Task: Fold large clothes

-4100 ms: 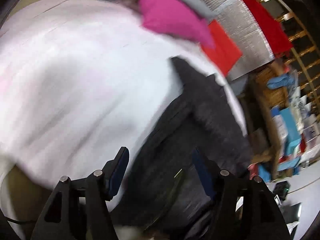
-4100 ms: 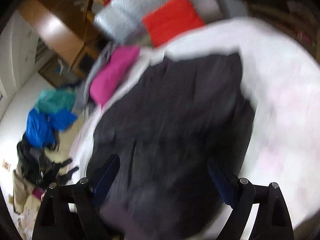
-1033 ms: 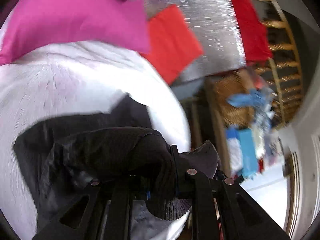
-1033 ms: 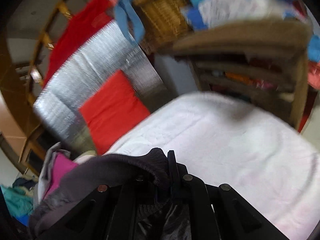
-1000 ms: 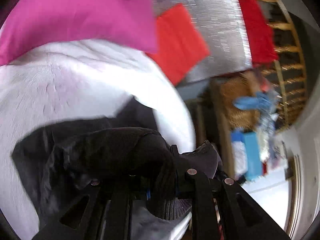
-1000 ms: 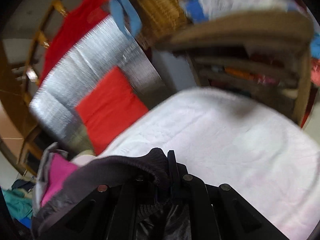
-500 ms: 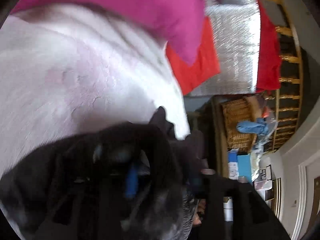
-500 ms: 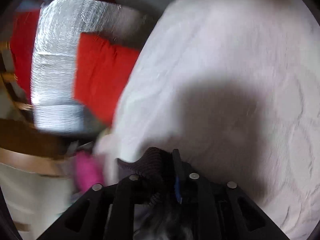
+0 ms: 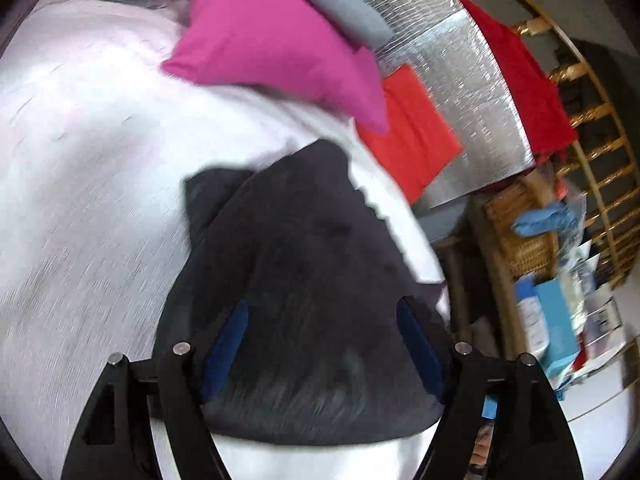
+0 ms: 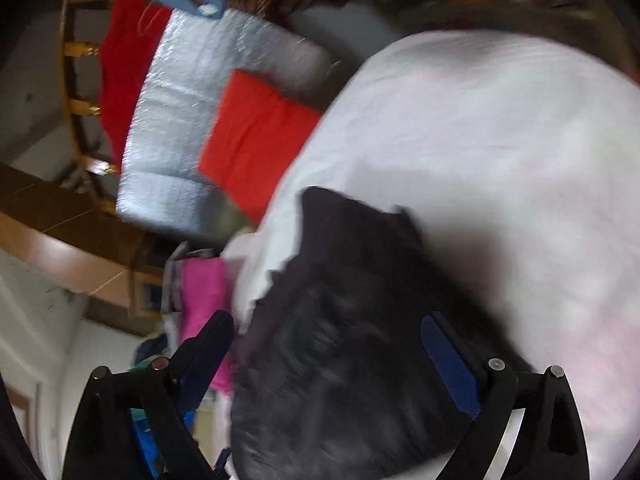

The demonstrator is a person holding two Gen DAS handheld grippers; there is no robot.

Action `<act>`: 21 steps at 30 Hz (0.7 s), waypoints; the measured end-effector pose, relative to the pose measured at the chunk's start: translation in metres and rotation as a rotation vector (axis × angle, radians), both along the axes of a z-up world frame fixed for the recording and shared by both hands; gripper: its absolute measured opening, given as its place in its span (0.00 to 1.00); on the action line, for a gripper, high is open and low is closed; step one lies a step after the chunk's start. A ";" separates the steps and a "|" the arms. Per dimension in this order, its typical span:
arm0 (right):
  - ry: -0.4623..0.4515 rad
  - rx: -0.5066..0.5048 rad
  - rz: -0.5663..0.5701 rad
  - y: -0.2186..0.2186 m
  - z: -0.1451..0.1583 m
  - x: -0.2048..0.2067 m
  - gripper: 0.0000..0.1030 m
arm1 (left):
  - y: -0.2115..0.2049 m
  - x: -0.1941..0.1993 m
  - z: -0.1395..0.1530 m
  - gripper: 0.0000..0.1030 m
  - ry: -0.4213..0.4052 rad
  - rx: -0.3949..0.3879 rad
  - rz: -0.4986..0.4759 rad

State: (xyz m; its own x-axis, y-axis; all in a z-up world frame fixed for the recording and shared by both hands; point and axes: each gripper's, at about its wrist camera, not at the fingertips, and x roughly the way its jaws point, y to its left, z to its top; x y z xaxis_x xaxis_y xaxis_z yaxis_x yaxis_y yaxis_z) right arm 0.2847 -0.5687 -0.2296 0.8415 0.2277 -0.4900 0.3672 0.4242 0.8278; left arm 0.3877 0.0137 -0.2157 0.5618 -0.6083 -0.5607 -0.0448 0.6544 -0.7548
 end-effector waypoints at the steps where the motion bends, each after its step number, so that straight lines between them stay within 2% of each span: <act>1: -0.006 0.027 -0.014 0.000 -0.003 -0.011 0.94 | 0.002 -0.007 -0.003 0.75 0.005 -0.004 -0.005; 4: 0.022 0.120 -0.001 0.008 -0.023 -0.041 0.94 | 0.002 -0.027 -0.003 0.75 -0.010 -0.013 -0.008; 8: 0.064 0.192 0.006 0.028 -0.047 -0.050 0.94 | 0.004 -0.036 -0.010 0.76 -0.012 -0.014 -0.011; 12: 0.132 0.175 0.010 0.039 -0.066 -0.028 0.93 | 0.006 -0.042 -0.017 0.76 0.018 -0.075 0.037; 14: 0.128 0.184 -0.013 0.040 -0.076 -0.025 0.93 | 0.009 -0.052 -0.015 0.76 0.007 -0.099 0.051; 18: 0.091 0.164 -0.057 0.041 -0.077 -0.007 0.93 | 0.010 -0.062 -0.016 0.76 0.018 -0.069 0.097; 21: 0.066 0.152 -0.106 0.043 -0.078 0.005 0.93 | 0.008 -0.068 -0.021 0.76 0.032 -0.015 0.150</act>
